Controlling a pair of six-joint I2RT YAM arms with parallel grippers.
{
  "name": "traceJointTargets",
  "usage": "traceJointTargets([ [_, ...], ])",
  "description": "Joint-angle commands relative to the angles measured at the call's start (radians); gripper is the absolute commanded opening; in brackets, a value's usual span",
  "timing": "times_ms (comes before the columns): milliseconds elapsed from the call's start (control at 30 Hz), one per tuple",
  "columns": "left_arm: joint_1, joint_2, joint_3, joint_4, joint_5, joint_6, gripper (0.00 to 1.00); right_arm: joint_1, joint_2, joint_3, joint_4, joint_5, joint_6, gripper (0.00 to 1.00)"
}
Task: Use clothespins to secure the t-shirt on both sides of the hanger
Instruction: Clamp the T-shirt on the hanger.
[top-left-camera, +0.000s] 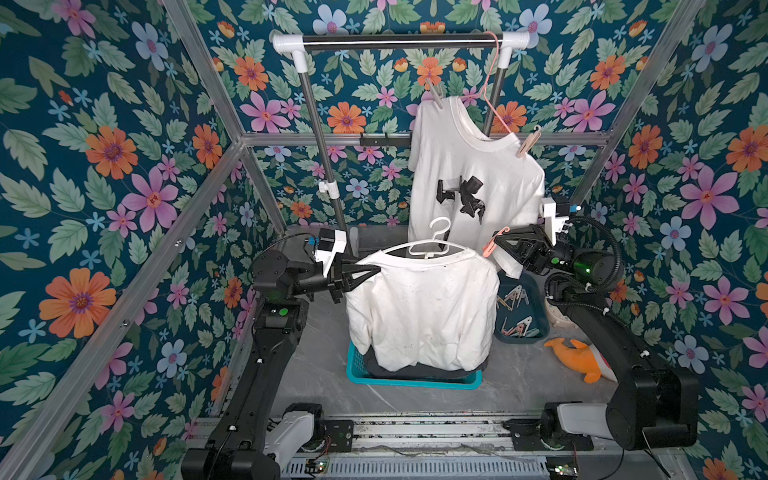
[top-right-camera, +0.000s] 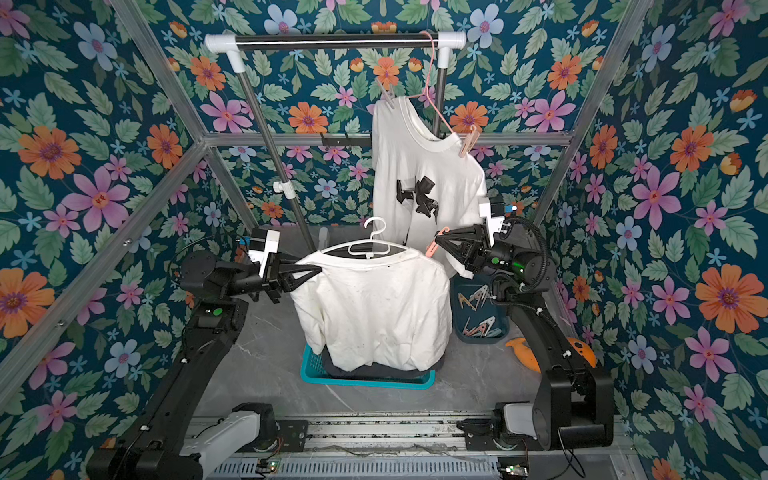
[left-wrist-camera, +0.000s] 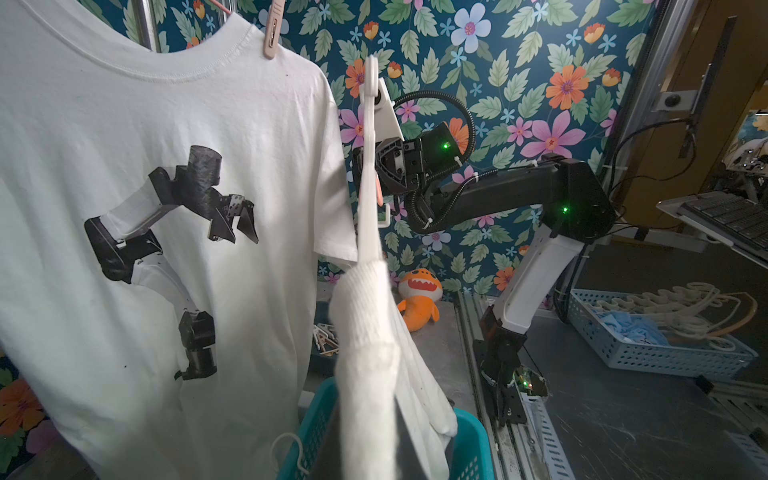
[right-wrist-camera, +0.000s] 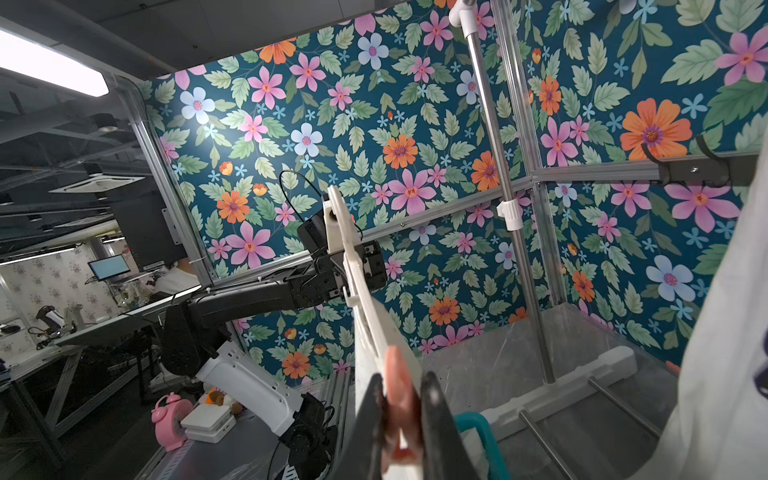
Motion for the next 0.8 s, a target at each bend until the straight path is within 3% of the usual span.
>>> traceJointTargets([
  [0,0.0,0.003,0.008,0.08,-0.002,-0.025,0.0,0.005,-0.011,-0.005,0.081,-0.014,0.04,0.0],
  [767,-0.002,-0.005,-0.004,0.146,-0.012,-0.071,0.0,0.054,0.037,0.002,0.082,-0.042,0.024,0.01],
])
